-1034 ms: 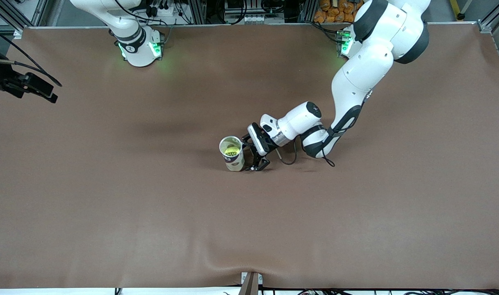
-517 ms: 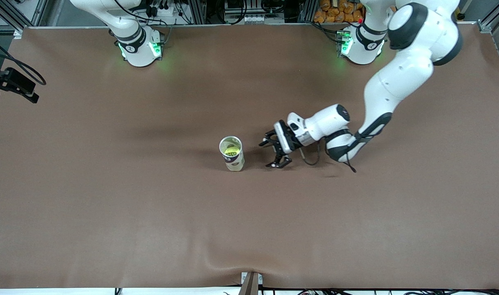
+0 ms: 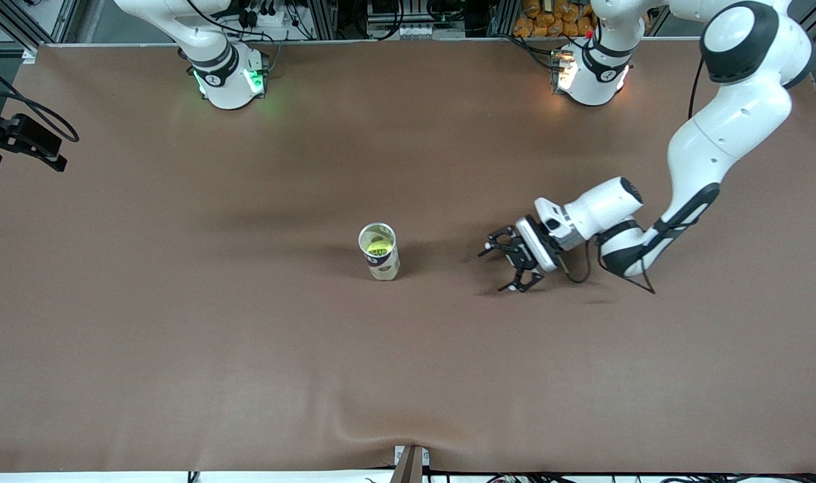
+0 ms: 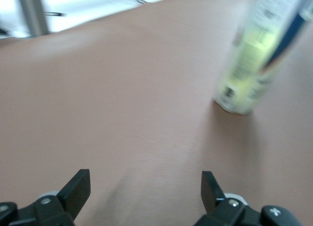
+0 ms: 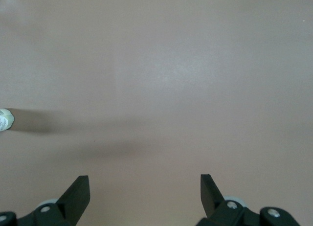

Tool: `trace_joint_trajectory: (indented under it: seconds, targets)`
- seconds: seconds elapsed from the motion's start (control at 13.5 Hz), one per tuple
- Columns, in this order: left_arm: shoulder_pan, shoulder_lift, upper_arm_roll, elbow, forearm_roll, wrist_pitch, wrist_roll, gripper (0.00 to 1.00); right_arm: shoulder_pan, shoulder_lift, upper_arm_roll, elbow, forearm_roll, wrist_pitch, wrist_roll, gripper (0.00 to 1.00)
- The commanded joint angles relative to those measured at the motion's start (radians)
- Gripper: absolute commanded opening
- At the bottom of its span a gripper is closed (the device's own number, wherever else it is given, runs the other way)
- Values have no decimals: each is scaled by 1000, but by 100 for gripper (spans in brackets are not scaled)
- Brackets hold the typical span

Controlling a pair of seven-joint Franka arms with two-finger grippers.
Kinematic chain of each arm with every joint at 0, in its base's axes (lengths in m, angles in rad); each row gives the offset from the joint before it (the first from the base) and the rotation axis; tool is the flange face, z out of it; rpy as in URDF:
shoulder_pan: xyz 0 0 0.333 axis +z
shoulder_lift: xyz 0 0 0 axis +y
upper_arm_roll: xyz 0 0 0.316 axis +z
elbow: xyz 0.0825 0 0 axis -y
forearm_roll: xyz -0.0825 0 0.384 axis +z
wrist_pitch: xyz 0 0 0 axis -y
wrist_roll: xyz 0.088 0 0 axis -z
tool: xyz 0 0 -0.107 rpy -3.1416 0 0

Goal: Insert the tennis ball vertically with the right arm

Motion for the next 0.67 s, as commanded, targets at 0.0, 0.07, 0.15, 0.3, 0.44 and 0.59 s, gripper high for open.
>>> trace_joint_trajectory:
  seconds: [0.0, 0.07, 0.15, 0.3, 0.44, 0.59]
  targets:
    - [46, -29, -15, 33, 22, -6, -223, 100, -5, 12, 9, 30, -18, -19, -12, 100]
    - [50, -29, -14, 79, 20, -9, -322, 100, -5, 14, 11, 28, -12, -19, -14, 100]
    - [42, -27, -14, 134, 17, -20, -398, 100, -2, 14, 11, 28, -10, -19, -21, 100]
    - [39, -26, -12, 199, 14, -99, -515, 100, -2, 14, 11, 30, -8, -17, -20, 100]
    - [34, -23, -2, 230, 11, -149, -556, 100, -2, 14, 11, 28, -5, -17, -20, 100]
    - [33, -23, 29, 233, -15, -181, -556, 100, -1, 14, 13, 27, -4, -17, -20, 100]
